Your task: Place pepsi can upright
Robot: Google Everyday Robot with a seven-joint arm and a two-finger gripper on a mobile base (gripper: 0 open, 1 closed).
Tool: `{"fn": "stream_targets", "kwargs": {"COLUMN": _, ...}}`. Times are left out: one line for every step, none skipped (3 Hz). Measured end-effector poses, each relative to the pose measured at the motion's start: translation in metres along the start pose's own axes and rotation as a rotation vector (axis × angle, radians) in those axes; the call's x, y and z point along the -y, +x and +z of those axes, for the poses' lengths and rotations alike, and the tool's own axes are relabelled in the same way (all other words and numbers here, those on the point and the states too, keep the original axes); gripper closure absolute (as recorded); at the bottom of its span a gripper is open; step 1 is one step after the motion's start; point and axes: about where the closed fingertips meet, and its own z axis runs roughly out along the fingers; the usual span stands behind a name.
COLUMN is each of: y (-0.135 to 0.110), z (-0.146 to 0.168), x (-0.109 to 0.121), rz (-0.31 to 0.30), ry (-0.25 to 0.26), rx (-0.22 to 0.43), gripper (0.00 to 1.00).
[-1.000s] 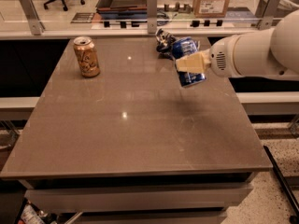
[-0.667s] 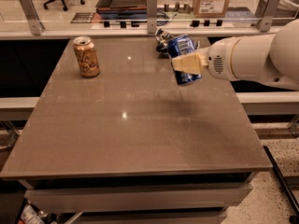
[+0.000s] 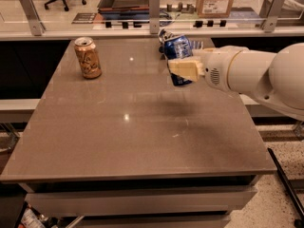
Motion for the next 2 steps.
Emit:
{"fn": "stream_targets", "kwargs": {"y": 0.015, "z": 0.009, "x": -0.005, "rz": 0.014, "ry": -0.011, "rx": 0.057, "gripper": 1.0}}
{"fn": "stream_targets", "kwargs": {"y": 0.038, "z": 0.022, "x": -0.012, "rz": 0.059, "ry": -0.038, "rx": 0.092, "gripper": 1.0}}
